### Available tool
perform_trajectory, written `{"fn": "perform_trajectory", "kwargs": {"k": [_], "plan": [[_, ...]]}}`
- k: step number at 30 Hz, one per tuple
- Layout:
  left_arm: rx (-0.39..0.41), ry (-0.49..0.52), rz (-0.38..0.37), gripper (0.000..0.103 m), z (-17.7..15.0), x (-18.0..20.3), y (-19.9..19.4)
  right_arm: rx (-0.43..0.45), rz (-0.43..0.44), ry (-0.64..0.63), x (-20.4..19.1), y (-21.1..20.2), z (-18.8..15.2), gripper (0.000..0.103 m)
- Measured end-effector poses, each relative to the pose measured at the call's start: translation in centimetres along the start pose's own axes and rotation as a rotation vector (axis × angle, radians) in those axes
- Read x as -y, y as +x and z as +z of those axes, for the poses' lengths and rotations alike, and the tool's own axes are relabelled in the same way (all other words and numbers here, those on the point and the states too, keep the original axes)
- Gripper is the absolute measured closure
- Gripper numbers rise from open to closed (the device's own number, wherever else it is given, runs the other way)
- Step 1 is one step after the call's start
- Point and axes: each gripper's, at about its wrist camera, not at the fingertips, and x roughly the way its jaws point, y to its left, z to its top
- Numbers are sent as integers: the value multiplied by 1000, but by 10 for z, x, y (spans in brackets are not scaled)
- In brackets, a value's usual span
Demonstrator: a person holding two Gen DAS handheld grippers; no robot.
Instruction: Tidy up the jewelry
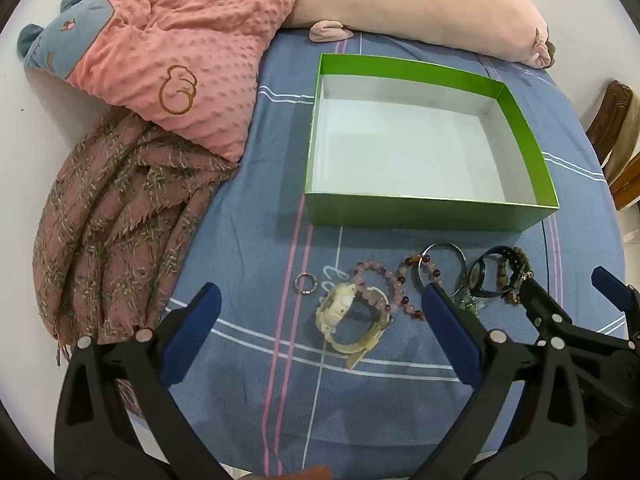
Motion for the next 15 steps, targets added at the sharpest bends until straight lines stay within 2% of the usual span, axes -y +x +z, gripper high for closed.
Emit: {"fn": "perform_trajectory", "kwargs": {"k": [15], "plan": [[-3,1,1,2,-3,-2,2,-4,8,4,-2,2,-1,1]]}}
